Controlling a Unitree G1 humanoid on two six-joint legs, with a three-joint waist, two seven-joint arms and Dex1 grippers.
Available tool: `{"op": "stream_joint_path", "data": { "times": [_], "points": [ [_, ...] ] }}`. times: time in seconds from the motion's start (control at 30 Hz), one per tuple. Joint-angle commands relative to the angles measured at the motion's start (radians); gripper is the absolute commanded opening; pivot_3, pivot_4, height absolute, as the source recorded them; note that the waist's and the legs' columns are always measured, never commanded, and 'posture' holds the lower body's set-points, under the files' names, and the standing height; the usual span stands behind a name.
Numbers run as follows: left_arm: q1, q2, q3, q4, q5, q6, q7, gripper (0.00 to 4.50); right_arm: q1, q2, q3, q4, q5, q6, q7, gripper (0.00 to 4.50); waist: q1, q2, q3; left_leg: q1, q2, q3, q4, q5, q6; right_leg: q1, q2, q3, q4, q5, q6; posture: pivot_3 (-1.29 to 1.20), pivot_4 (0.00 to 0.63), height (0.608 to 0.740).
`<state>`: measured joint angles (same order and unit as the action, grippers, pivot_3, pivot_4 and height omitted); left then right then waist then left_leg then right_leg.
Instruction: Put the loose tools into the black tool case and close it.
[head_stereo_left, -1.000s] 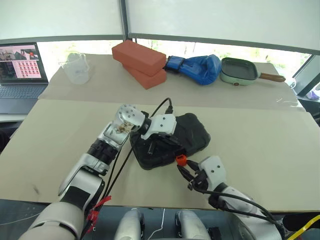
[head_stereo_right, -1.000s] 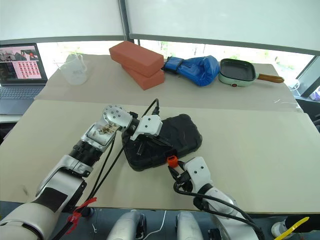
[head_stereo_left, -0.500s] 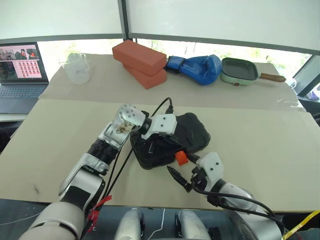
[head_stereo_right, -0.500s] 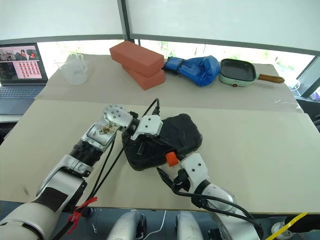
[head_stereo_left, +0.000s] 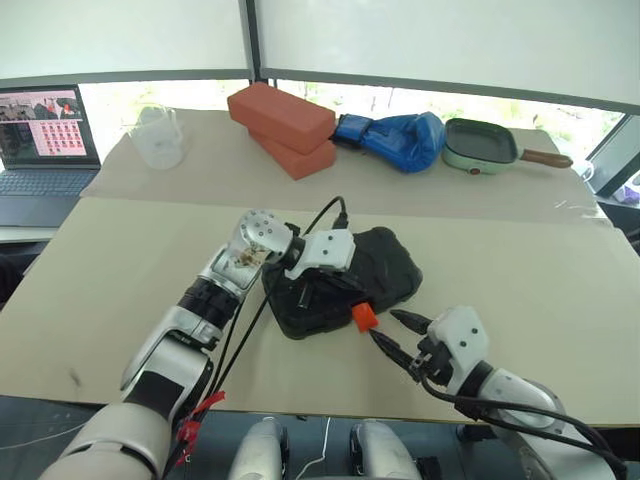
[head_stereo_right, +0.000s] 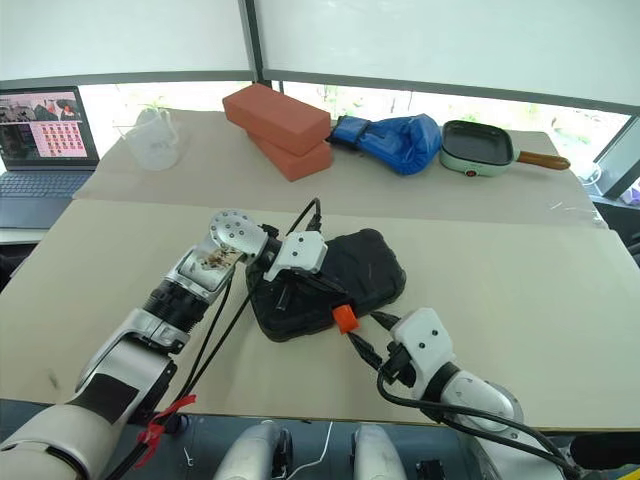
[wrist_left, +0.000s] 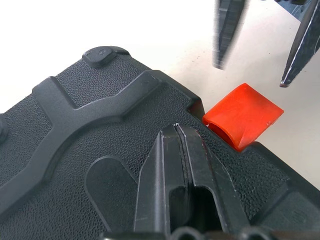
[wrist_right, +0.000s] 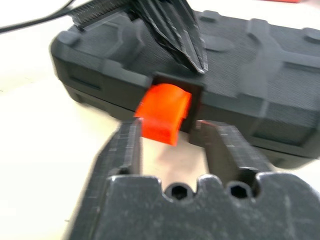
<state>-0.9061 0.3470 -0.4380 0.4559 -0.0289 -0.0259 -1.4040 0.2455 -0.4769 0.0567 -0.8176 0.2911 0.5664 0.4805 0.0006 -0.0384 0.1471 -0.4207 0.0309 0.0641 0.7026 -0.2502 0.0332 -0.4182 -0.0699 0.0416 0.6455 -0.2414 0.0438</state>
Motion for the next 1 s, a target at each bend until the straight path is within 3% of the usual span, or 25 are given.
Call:
{"op": "stream_joint_path", "data": {
  "times": [0.03,0.1,0.5,1.0],
  "points": [
    [0.002,0.006,-0.036,0.043,0.058,0.003,0.0,0.0,-0.024,-0.002,0.005,-0.038,0.014,-0.029,0.007,0.73,0.0,0.0,0.0,0.0,0.0,0.0,0.0,0.0,0.0,0.0,0.0,0.0,0.0,0.0,0.0,0.0,0.15,0.738],
    [0.001,0.005,-0.037,0.043,0.058,0.004,0.001,0.0,-0.034,-0.007,0.024,-0.015,-0.004,-0.036,0.007,0.06,0.0,0.0,0.0,0.0,0.0,0.0,0.0,0.0,0.0,0.0,0.0,0.0,0.0,0.0,0.0,0.0,0.15,0.738],
    [0.001,0.009,-0.034,0.035,0.057,0.014,0.004,0.0,-0.119,-0.002,0.125,0.145,-0.085,-0.068,0.004,0.06,0.0,0.0,0.0,0.0,0.0,0.0,0.0,0.0,0.0,0.0,0.0,0.0,0.0,0.0,0.0,0.0,0.15,0.738],
    [0.007,0.009,-0.039,0.026,0.057,0.017,0.004,0.0,-0.167,0.041,0.152,0.196,-0.113,-0.065,-0.014,0.06,-0.003,0.0,0.0,0.001,0.001,0.0,0.0,0.0,0.0,0.0,0.001,0.0,0.0,0.0,0.0,0.0,0.15,0.738]
  ]
}}
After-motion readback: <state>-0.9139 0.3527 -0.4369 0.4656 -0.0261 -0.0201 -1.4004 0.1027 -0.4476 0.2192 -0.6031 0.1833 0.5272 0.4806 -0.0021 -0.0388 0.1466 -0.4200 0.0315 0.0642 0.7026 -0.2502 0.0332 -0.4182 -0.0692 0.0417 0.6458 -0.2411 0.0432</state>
